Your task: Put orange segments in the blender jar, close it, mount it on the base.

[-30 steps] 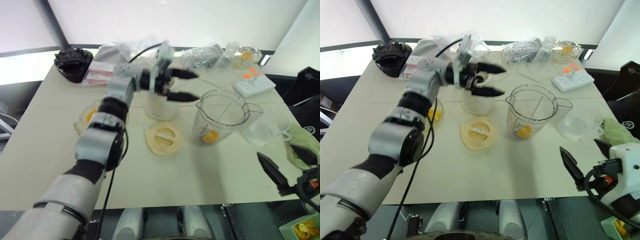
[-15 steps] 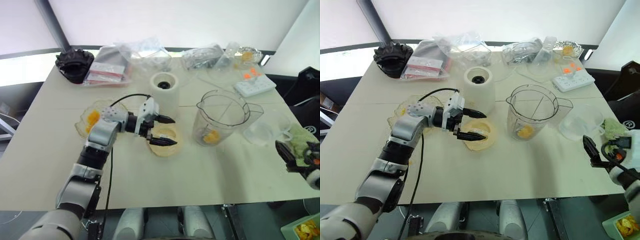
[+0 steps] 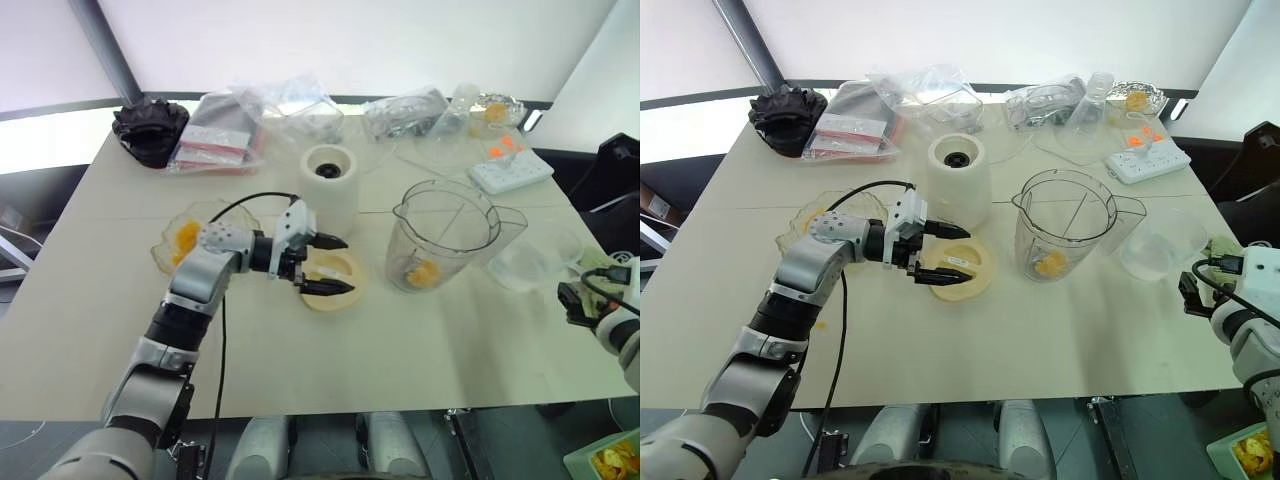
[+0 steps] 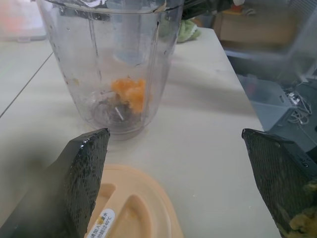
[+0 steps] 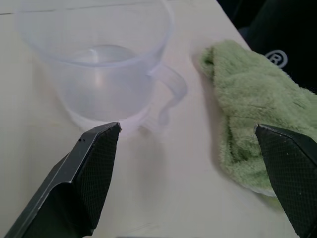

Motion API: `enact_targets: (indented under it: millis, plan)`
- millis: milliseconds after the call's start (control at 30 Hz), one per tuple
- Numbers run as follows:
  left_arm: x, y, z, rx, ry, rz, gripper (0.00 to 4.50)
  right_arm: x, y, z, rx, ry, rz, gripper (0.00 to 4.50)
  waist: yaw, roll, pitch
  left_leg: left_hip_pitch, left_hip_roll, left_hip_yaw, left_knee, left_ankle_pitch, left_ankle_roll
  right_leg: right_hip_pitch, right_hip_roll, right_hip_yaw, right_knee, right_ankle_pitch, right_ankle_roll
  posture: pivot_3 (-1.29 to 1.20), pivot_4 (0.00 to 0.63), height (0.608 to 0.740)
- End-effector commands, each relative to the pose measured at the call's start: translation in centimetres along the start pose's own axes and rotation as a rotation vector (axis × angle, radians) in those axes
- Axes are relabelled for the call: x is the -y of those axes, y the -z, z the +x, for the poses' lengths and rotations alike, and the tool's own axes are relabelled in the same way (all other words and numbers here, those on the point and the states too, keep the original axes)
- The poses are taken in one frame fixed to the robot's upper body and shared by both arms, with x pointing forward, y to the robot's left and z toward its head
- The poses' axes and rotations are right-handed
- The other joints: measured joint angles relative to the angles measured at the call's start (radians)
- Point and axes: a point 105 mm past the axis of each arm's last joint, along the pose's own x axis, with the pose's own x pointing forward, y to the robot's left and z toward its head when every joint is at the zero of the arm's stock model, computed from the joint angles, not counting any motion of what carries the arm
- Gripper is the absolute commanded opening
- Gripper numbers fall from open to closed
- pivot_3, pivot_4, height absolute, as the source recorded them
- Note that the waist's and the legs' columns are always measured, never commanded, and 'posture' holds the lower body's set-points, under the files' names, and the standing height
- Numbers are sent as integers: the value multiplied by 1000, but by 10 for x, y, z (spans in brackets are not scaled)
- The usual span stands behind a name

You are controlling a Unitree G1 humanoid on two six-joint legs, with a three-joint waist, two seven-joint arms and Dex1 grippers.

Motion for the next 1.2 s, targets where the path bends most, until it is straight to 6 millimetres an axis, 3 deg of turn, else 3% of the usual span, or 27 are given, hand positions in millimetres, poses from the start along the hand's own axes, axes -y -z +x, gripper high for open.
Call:
enact_targets:
  millis: [33, 1200]
  plan:
    - [3, -11, 1, 30, 1, 33, 4449, 10, -9, 2, 39, 52, 21, 4500, -1, 0, 0, 0, 0, 0, 0, 0, 0, 0, 0, 0, 0, 0, 0, 0, 150, 740]
    - [4, -18, 2, 33, -13, 56, 4449, 13, -7, 53, 83, 142, 31, 4500, -7, 1, 0, 2, -1, 1, 0, 0, 0, 0, 0, 0, 3, 0, 0, 0, 150, 740]
